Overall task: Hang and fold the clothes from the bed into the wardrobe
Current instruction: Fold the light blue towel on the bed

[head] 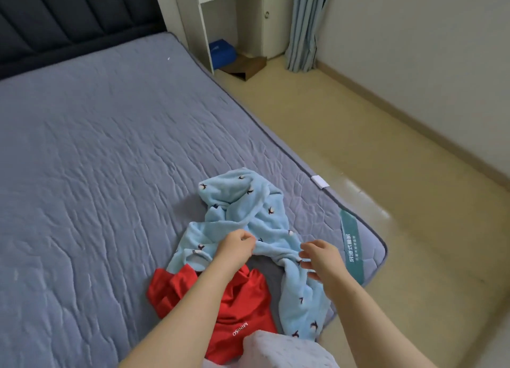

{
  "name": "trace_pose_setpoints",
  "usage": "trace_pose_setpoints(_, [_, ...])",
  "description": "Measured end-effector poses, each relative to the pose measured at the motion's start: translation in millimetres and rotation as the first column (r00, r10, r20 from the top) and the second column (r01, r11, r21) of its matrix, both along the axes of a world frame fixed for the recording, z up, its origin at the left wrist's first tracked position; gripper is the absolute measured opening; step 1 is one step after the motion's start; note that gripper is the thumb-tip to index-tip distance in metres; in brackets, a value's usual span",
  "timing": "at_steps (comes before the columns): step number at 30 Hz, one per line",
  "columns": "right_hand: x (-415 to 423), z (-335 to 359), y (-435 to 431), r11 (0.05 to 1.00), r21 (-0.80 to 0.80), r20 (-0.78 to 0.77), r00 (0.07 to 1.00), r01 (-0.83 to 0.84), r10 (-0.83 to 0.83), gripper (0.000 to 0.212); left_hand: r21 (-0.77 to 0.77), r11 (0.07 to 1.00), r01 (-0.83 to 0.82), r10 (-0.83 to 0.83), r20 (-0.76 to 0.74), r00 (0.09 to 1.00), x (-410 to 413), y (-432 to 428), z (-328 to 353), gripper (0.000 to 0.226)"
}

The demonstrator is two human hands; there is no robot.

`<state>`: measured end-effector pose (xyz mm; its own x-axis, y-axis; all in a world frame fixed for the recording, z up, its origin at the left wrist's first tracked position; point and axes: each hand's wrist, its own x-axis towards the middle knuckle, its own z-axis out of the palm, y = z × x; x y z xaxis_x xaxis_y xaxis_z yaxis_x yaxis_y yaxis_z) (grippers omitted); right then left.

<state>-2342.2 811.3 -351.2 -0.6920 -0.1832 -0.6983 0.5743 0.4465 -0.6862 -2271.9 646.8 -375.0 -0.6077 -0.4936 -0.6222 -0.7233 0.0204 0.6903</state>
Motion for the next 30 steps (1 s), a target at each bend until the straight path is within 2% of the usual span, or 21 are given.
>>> trace_pose_setpoints(5, [-68,-50,-5,0.991,0.063,0.129,0.985,-0.122,0.113,0.012,0.041,0.977,-0.21,0.2,0.177,0.964,-46,0,-54,0.022])
trace_pose_setpoints(9, [-109,-97,-16,0.977,0.093,0.235,0.957,-0.194,0.168,0.011,0.054,0.927,-0.37,0.322,0.387,0.864,-66,7,-104,0.024])
trace_pose_setpoints(11, [-125,-123,-22,0.967,0.1,0.271,0.941,-0.236,0.202,0.012,0.048,0.914,-0.403,0.343,0.439,0.831,-78,6,-129,0.025])
trace_pose_setpoints(13, [-137,-149,-27,0.959,0.108,0.296,0.929,-0.263,0.221,0.021,0.057,0.898,-0.436,0.362,0.468,0.806,-89,4,-153,0.025])
trace_pose_setpoints(15, [-144,-175,-29,0.952,0.112,0.32,0.917,-0.285,0.237,0.029,0.059,0.855,-0.516,0.414,0.521,0.747,-100,4,-174,0.016])
trace_pose_setpoints(16, [-146,-186,-30,0.949,0.118,0.333,0.912,-0.292,0.239,0.029,0.054,0.823,-0.565,0.451,0.542,0.709,-104,5,-184,0.019])
trace_pose_setpoints(19, [-148,-214,-29,0.946,0.129,0.377,0.897,-0.296,0.23,0.025,0.057,0.727,-0.684,0.585,0.47,0.661,-113,8,-212,0.042])
trace_pose_setpoints(22, [-150,-227,-28,0.946,0.117,0.401,0.885,-0.303,0.235,0.011,0.054,0.717,-0.694,0.606,0.443,0.661,-113,10,-239,0.072])
trace_pose_setpoints(23, [-151,-230,-27,0.947,0.115,0.393,0.889,-0.3,0.234,0.011,0.114,0.669,-0.734,0.633,0.431,0.644,-113,10,-246,0.077])
trace_pose_setpoints(24, [-153,-232,-26,0.948,0.115,0.38,0.895,-0.297,0.234,0.011,0.196,0.581,-0.79,0.683,0.412,0.604,-113,10,-250,0.08])
trace_pose_setpoints(26, [-155,-235,-21,0.948,0.119,0.349,0.907,-0.294,0.237,0.016,0.323,0.4,-0.858,0.794,0.346,0.5,-116,7,-256,0.077])
trace_pose_setpoints(27, [-155,-234,-19,0.948,0.127,0.334,0.913,-0.292,0.236,0.017,0.362,0.372,-0.855,0.816,0.312,0.487,-118,5,-255,0.068])
trace_pose_setpoints(30, [-152,-223,-17,0.951,0.144,0.29,0.93,-0.274,0.224,0.018,0.479,0.42,-0.771,0.769,0.263,0.583,-126,4,-236,0.038])
